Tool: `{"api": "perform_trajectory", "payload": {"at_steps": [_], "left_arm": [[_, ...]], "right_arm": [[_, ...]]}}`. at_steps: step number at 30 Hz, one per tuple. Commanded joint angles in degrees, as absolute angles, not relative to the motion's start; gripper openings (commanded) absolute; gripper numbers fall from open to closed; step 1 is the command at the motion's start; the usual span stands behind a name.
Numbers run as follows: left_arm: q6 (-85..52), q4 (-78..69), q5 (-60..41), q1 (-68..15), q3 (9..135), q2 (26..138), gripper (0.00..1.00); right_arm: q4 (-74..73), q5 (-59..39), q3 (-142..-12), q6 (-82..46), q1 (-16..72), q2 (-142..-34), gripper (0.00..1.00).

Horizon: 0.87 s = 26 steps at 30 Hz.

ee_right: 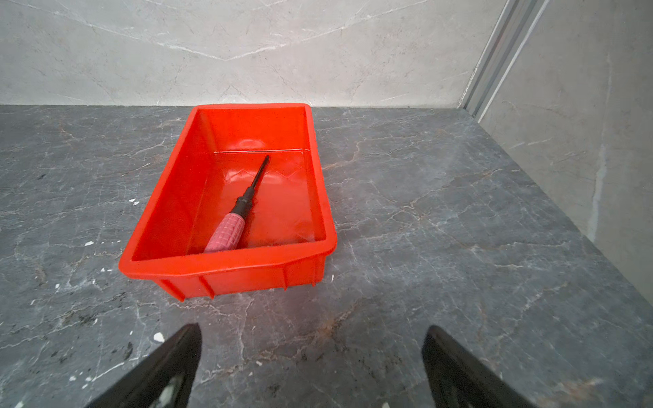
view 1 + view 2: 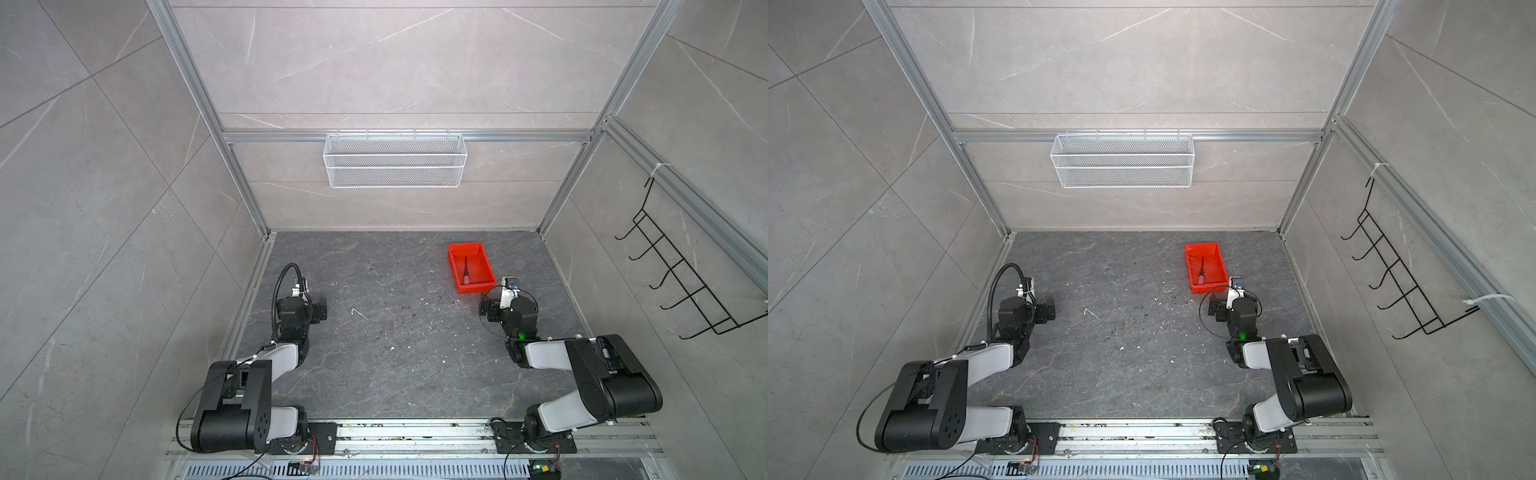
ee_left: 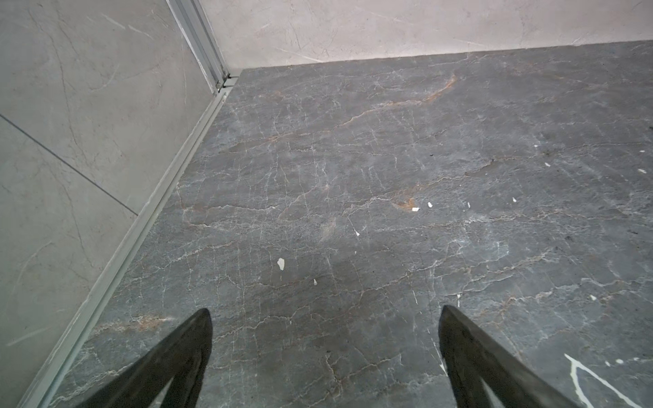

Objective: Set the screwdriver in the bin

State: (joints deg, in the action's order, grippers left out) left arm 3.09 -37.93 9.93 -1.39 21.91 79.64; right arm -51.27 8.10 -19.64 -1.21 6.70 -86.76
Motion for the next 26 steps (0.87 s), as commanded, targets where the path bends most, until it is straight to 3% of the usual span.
{"api": "perform_trajectory", "payload": {"at_steps": [1, 26], "left_arm": [[0.6, -48.9, 9.0, 0.3, 21.0, 85.2, 1.00], [-1.1, -46.5, 7.2, 2.3, 21.5, 85.3, 1.00]], "right_arm": [[-51.0, 7.5, -20.3, -0.2, 6.5, -86.9, 0.99], [-50.6, 7.4, -20.5, 0.0, 6.5, -86.9, 0.99]]}}
